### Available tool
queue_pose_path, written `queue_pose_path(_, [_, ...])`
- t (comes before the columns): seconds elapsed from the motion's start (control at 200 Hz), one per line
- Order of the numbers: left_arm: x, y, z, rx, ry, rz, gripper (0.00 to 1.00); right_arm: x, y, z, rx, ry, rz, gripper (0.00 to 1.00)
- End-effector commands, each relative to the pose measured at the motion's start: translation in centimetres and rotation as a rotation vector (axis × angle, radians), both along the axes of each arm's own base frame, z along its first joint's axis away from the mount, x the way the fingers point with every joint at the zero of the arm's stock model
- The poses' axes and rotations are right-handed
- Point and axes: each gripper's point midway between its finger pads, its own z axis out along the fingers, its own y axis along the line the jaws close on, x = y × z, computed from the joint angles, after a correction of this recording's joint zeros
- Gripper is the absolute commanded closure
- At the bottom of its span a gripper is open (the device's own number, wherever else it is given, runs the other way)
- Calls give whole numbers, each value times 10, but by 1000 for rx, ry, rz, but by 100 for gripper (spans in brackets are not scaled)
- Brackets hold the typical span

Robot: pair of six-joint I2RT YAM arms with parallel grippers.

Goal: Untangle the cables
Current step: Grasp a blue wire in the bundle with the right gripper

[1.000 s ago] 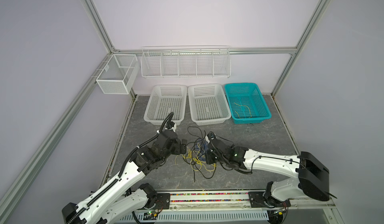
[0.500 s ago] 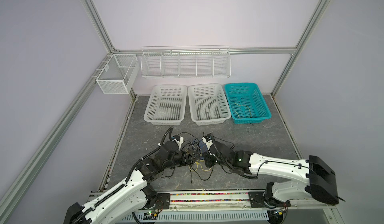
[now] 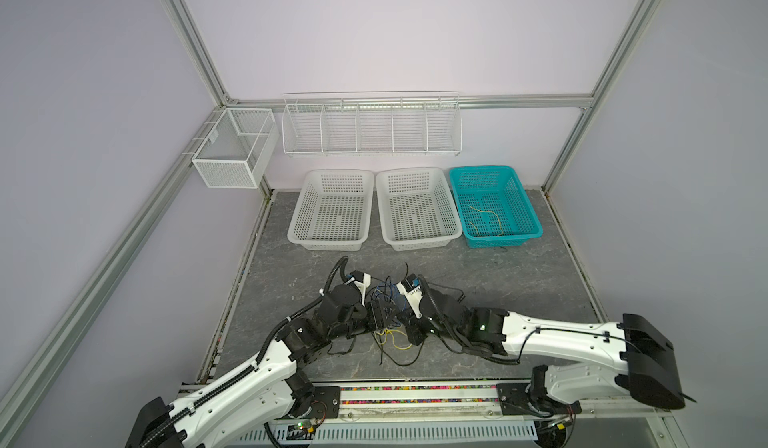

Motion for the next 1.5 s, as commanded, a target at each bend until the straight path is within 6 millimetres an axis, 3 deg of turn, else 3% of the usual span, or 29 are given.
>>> queue_pose_path(0.0, [0, 2, -7, 9, -4, 12, 62, -2, 5, 12, 29, -44, 18, 93])
queue_pose_path(0.305, [-1, 14, -22, 79, -3, 30, 100, -3, -10, 9, 17, -44, -15, 91])
queue_pose_path(0.44, [-1, 17, -26, 98, 1, 40, 100, -5, -20, 10, 24, -41, -32, 83])
queue_pose_path(0.735, [0, 17, -24, 95, 0, 43, 100, -6, -27, -2, 12, -21, -51, 80])
queue_pose_path(0.855, [0, 17, -22, 90, -3, 43, 100, -3, -27, -7, -10, -20, -71, 69])
queue_pose_path(0.97, [-1, 18, -22, 91, -2, 45, 100, 1, -27, -12, -31, -20, -90, 65])
queue_pose_path(1.05, [-2, 19, -23, 91, -2, 47, 100, -1, -19, -14, -20, -7, -70, 69])
queue_pose_path(1.185, [-1, 21, -22, 94, -6, 52, 100, 1, -15, -14, -29, -9, -78, 92])
queue_pose_path(1.265, [-2, 23, -25, 102, -5, 55, 100, 5, -22, -7, -28, -29, -104, 93])
queue_pose_path(1.495, [-4, 31, -47, 153, 21, 70, 100, 20, -78, 39, -11, -138, -249, 93])
